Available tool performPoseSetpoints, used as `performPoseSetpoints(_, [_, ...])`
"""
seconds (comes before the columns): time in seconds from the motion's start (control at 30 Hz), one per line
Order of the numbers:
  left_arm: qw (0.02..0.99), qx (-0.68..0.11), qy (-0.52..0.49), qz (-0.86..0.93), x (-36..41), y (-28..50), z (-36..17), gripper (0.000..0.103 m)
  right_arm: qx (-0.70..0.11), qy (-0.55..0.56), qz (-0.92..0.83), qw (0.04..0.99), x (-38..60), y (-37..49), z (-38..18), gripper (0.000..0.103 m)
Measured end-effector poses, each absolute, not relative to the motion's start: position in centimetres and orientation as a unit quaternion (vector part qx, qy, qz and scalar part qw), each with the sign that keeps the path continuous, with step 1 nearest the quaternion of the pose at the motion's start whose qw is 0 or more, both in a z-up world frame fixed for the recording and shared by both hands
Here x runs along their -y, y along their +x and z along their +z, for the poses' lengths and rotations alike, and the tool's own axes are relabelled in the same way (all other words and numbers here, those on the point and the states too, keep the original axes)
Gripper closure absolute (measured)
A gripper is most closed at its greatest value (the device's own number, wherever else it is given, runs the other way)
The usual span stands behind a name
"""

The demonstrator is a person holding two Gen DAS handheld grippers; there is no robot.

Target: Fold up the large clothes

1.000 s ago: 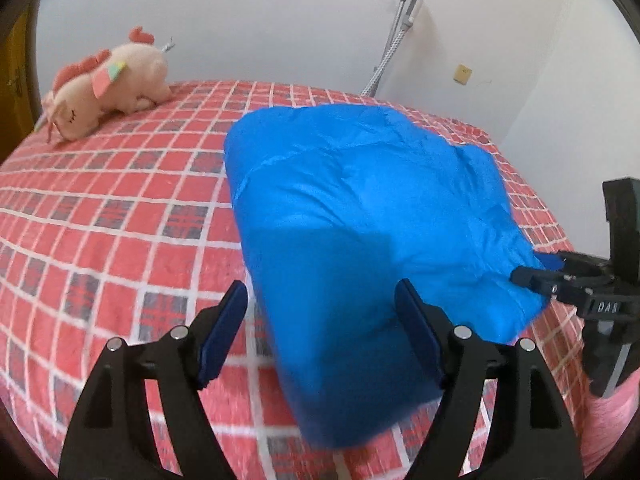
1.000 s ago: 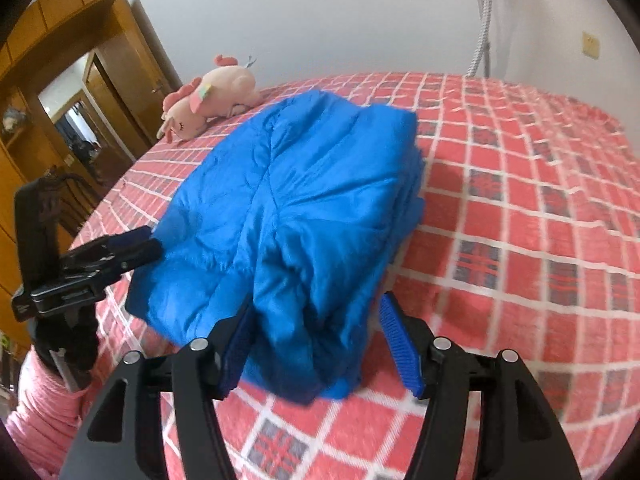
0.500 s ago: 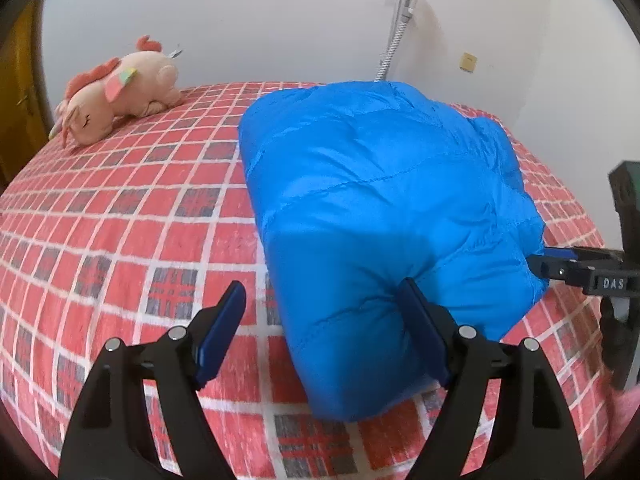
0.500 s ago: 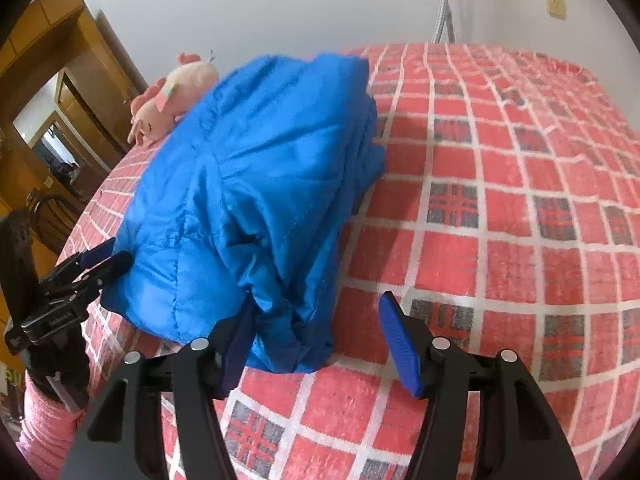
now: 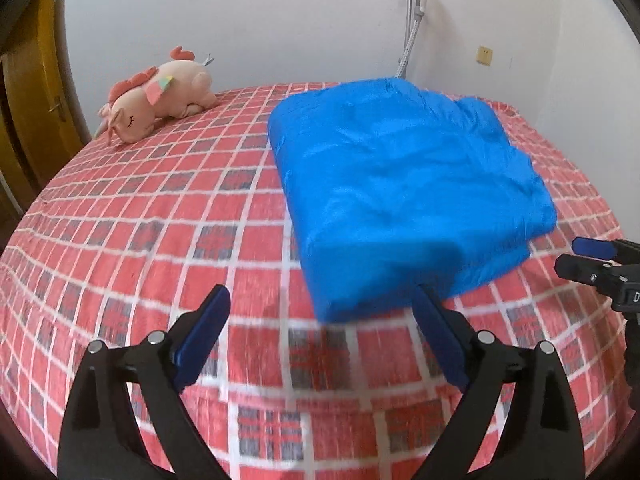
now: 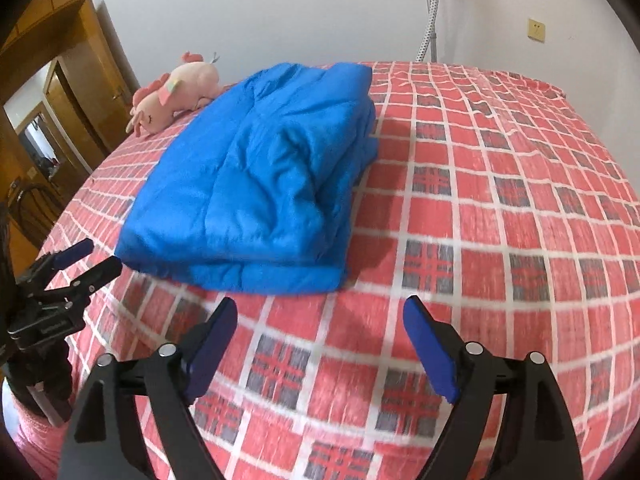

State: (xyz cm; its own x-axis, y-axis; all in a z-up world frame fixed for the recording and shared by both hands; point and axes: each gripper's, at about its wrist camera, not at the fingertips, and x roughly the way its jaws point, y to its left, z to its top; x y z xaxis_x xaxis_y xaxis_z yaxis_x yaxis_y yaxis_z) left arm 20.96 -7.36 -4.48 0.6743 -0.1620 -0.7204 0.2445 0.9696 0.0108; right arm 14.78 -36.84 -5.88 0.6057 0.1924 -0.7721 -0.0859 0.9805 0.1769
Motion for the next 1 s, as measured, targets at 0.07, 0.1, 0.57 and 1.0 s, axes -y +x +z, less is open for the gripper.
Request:
performPoseSetpoints(0.07, [0.914, -0.388, 0.060, -0.099, 7.3, 20.2, -4.7, 0.008, -0.439, 0.056, 0.069, 0.894, 36.4, 14.1, -6.2, 0.014])
performPoseSetpoints(0.1, [0.915, -0.387, 0.062, -0.095, 7.3, 19.8, -4.8, 0.008, -0.440, 0.055, 0.067, 0.894, 36.3, 13.9, -6.3, 0.014])
performPoseSetpoints(0.57, [0.921, -0.374, 0.034, -0.106, 6.2, 15.0, -4.4, 0.008, -0.419, 0.059, 0.060, 0.904, 34.5, 9.5, -6.6, 0.007])
performPoseSetpoints(1.0, [0.928, -0.357, 0.030, -0.105, 5.4, 11.6, -2.5, 0.007, -0.397, 0.057, 0.059, 0.914, 33.9, 6.1, -4.3, 0.004])
